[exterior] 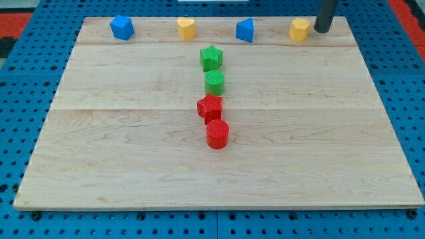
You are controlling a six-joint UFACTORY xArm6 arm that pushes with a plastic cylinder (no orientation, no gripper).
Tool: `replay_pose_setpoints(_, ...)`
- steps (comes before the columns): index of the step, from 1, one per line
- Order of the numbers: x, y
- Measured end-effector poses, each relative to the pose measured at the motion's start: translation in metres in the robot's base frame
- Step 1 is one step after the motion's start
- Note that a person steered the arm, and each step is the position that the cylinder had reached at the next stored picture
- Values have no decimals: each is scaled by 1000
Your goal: Move the yellow hexagon towards the center
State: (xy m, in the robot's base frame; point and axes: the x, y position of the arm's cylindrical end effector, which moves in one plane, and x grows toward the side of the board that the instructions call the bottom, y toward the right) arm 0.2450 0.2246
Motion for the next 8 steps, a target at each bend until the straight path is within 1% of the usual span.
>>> replay_pose_setpoints(1, 1, -11)
replay_pose_setpoints(2, -19, 12)
replay_pose_setpoints(3, -53, 26)
replay_pose_setpoints(5, -54, 23)
replay_pose_setpoints(6, -47, -22)
replay_pose_setpoints(8, 19, -67)
